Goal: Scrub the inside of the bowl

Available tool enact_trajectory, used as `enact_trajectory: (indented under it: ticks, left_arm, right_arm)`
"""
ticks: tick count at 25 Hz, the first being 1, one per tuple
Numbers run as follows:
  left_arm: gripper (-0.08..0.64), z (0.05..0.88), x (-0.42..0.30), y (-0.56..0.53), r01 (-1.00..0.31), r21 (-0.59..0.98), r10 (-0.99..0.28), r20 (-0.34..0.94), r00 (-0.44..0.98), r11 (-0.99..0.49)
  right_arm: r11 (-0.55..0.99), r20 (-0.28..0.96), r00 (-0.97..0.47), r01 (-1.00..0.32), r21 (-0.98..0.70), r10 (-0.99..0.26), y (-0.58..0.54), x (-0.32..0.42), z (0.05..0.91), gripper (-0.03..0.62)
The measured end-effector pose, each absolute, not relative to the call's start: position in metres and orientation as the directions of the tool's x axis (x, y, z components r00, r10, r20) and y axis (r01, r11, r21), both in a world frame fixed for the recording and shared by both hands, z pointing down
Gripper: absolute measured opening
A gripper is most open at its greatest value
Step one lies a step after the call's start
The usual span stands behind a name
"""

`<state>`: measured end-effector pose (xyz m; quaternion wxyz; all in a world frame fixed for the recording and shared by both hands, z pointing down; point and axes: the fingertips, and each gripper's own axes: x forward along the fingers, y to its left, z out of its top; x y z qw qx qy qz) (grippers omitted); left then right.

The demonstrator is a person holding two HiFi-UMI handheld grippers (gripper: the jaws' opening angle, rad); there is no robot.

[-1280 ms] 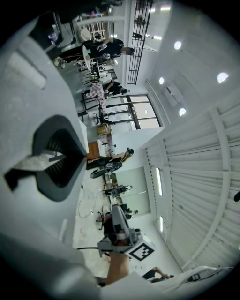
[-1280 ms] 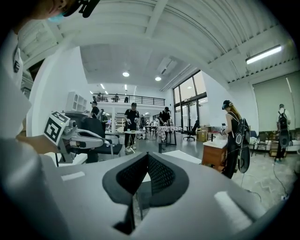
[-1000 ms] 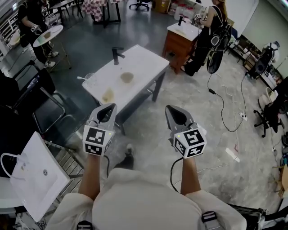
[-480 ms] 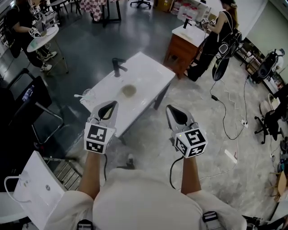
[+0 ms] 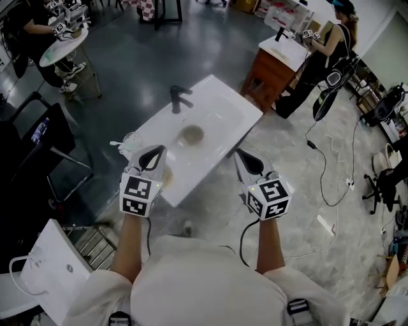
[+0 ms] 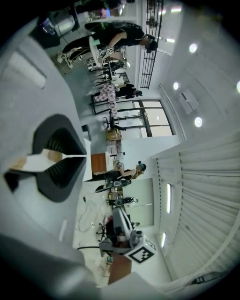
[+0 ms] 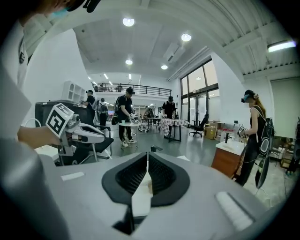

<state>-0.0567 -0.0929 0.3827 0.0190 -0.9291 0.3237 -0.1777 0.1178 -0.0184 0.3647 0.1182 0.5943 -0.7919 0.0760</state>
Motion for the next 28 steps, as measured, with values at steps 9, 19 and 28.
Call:
enact_trajectory:
  ticks: [9,19,28]
  left_arm:
    - [0.065,0.429,-0.081,-0.124,-0.611,-0.107,-0.589,0.438,0.679,-0.784]
    - [0.156,0.518,-0.084,-0.139,-0.639,0.004,-0.505,0.61,0.611,-0.769]
    - [0.169,0.603,-0.077,-0.165,-0.723,0.001,-0.466,0.764,0.447,-0.691]
  right_arm:
    - [0.333,0.419,-0.3,-0.943,0.007,-0.857,-0.076,0.102,0.419,0.077]
    - [0.467,0.592,-0.351,-0.883,0.049,-0.726,-0.139,0.094,0.512,0.13]
    - [0.66,0.716,-0.454,-0.751,0.013,-0.531,-0.202,0.093,0.592,0.153]
